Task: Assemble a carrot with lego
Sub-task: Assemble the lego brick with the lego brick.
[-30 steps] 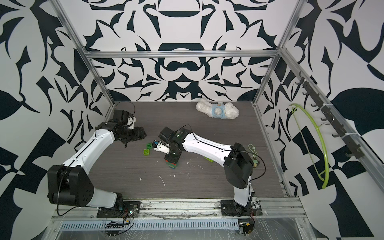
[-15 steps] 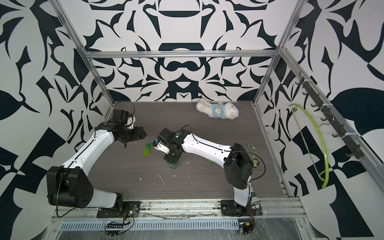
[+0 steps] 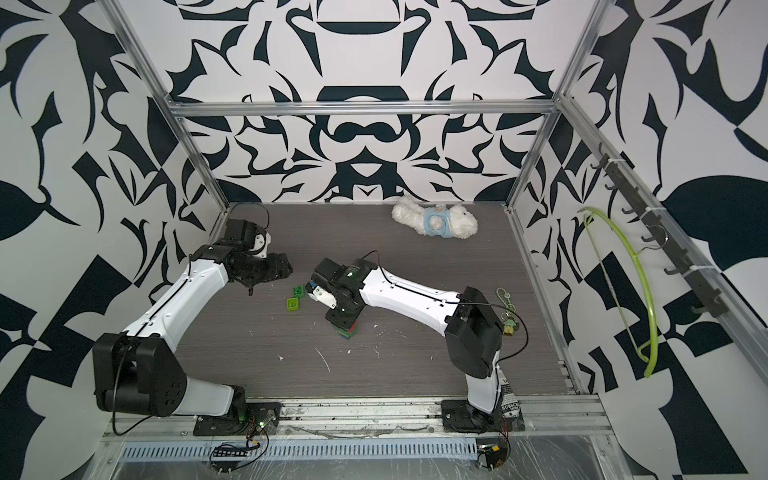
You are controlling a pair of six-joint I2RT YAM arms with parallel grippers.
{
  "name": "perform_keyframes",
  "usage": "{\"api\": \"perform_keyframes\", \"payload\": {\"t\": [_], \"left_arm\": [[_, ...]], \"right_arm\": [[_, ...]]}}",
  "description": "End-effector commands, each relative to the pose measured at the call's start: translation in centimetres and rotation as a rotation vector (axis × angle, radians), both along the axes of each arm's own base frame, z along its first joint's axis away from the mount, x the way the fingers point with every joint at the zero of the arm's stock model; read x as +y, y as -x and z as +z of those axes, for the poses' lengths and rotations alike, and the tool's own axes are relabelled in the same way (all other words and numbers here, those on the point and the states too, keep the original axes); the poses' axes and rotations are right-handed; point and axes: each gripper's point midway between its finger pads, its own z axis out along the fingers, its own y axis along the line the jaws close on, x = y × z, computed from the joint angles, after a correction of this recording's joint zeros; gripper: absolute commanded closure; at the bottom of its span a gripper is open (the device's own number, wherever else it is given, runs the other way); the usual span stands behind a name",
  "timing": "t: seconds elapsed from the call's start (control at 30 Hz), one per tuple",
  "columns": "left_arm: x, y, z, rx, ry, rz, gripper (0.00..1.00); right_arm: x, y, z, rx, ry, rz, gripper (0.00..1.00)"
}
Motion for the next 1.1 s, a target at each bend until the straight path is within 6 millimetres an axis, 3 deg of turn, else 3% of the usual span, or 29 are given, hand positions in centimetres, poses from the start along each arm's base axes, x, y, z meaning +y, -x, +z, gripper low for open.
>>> {"api": "perform_keyframes", "payload": {"t": [0.0,0.6,0.9,1.07], "left_arm": [[0.0,0.5,0.2,-0.004,0.012,-0.008,0.16],[-0.2,0.6,0.3,-0.008,0.021,-0.009,0.16],[-0.2,0.7,0.3,-0.005,0.026,-0.007,0.16],[-0.3,0.6,0.2,-0.003,0.027,-0.009,0.16]], "right_arm": [[0.5,-0.1,2.0,-0.023,-0.038,-0.043,0.68],[-0.4,0.0,0.3,-0.012,-0.003,-0.148,0.68],[0.0,-0.5,3.5,-0.062,-0.099,-0.197,0.68],[0.3,-0.2,3.9,-0.062,-0.121,-0.233,0.68]]}}
